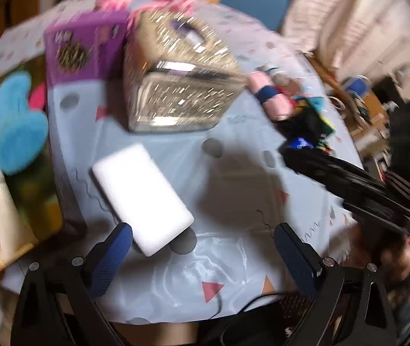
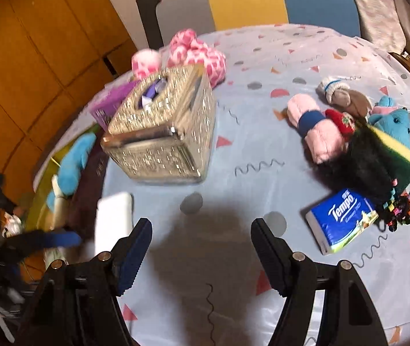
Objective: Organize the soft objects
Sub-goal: 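Move the left gripper to the white sponge block and grasp it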
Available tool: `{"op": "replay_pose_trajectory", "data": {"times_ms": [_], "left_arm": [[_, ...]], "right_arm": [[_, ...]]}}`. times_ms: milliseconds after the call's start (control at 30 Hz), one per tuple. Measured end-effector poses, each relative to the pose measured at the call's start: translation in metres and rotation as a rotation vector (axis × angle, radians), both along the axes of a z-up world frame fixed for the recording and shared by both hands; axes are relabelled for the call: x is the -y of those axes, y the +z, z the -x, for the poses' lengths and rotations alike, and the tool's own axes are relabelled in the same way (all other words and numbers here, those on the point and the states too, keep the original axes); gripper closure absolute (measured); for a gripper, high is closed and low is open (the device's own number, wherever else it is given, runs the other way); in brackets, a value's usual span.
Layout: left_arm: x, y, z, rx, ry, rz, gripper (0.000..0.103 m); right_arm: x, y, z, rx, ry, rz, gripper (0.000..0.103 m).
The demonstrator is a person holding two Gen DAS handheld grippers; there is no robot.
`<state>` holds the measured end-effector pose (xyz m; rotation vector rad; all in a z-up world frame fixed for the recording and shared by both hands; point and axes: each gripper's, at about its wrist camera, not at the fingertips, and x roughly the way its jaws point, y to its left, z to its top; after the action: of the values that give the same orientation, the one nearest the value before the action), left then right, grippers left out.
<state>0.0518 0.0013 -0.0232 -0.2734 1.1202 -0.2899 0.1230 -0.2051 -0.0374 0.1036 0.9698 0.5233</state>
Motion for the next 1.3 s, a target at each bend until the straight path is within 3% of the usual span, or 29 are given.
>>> {"op": "replay_pose_trajectory", "data": {"times_ms": [133, 367, 467, 567, 633, 800, 967, 1033, 1100, 1300], "left_arm": [[0.005, -0.016, -0.014, -0.102, 0.092, -0.004, 0.003], [0.020, -0.033, -0.024, -0.126, 0.149, -0.087, 0.003], [0.033, -0.036, -0.026, -0.085, 0.098, -0.103, 0.003], [0.042, -0.033, -0.023, -0.073, -0.005, 0.020, 0.004], [0.043, -0.031, -0.017, -0.066, -0.034, 0.044, 0.004], [0.028, -0.027, -0.016, -0.093, 0.059, 0.000, 0.004], [0.018, -0.031, -0.031, -0.173, 0.185, 0.017, 0.006], [0.019, -0.038, -0.041, -0.213, 0.231, 0.011, 0.021], [0.020, -0.043, -0.051, -0.250, 0.257, -0.014, 0.026], [0.020, -0.047, -0.060, -0.277, 0.296, -0.065, 0.022]], "right_arm": [[-0.004, 0.006, 0.002, 0.033, 0.013, -0.022, 0.031], [0.016, 0.020, 0.007, 0.086, -0.033, -0.110, 0.031], [0.022, 0.023, 0.005, 0.088, -0.066, -0.127, 0.031], [0.028, 0.024, 0.004, 0.093, -0.096, -0.140, 0.031], [0.034, 0.025, 0.004, 0.098, -0.122, -0.156, 0.031], [0.042, 0.027, 0.003, 0.106, -0.159, -0.179, 0.031], [0.051, 0.031, 0.004, 0.124, -0.199, -0.207, 0.031], [0.058, 0.032, 0.004, 0.127, -0.223, -0.225, 0.031], [0.064, 0.033, 0.005, 0.133, -0.250, -0.243, 0.031], [0.097, 0.035, 0.007, 0.146, -0.394, -0.327, 0.031]]}}
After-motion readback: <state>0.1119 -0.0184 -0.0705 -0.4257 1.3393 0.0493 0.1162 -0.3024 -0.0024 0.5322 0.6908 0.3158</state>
